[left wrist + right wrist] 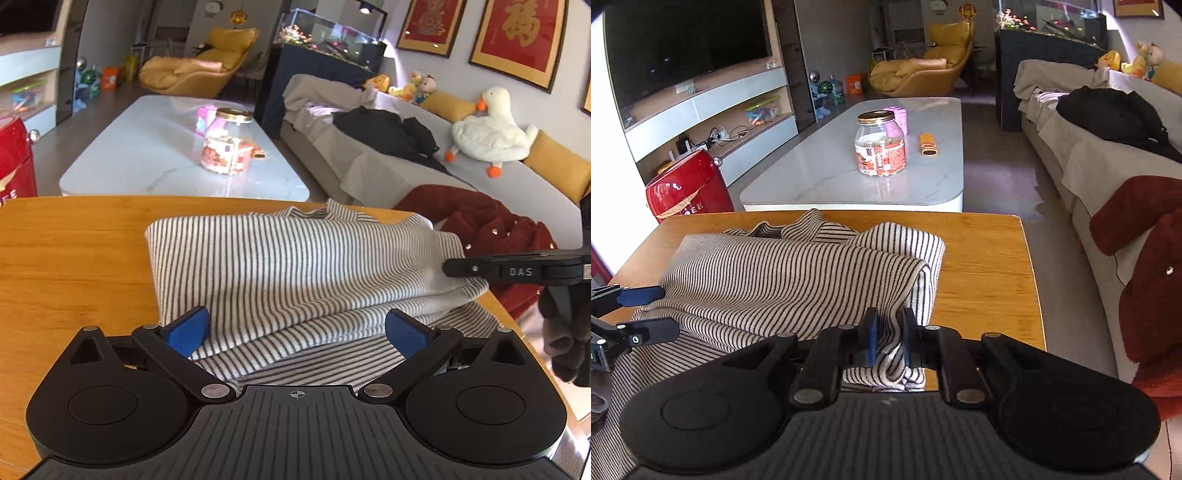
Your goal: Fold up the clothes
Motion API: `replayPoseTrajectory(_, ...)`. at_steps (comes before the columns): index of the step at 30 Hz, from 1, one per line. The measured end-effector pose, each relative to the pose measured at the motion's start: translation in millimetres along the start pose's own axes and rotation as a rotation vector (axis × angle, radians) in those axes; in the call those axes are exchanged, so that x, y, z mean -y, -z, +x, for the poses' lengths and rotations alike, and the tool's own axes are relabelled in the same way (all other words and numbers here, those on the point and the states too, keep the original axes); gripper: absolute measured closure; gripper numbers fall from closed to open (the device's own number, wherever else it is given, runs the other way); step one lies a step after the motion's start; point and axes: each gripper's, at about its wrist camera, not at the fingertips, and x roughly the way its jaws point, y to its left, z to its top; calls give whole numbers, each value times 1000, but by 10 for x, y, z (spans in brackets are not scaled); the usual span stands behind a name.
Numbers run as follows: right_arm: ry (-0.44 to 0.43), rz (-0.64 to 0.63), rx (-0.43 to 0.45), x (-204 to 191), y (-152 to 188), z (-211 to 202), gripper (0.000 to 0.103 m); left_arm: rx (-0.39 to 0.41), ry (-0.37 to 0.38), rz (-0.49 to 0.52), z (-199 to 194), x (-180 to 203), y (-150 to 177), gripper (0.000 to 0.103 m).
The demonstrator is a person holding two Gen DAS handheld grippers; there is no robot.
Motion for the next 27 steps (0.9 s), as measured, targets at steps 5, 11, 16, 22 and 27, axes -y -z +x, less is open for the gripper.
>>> replayPoseTrajectory(5,47,35,49,-165,178,-27,83,10,-43,46,-17,47,47,0)
replayPoseTrajectory(11,105,78,108,-366,392,-62,80,-17,-87,119,-203,45,147,0)
replayPoseTrajectory(16,47,83,39,-302,329,-301,61,9,-38,69,-557,-144,281,0)
replayPoseTrajectory(22,-56,90,49,-277,67,-378,53,38,18,-29,-921,-341,282,0)
replayPoseTrajectory(27,-92,-1,113,-545,-46,-399,99,40,41,-23,-927,-240,188,0)
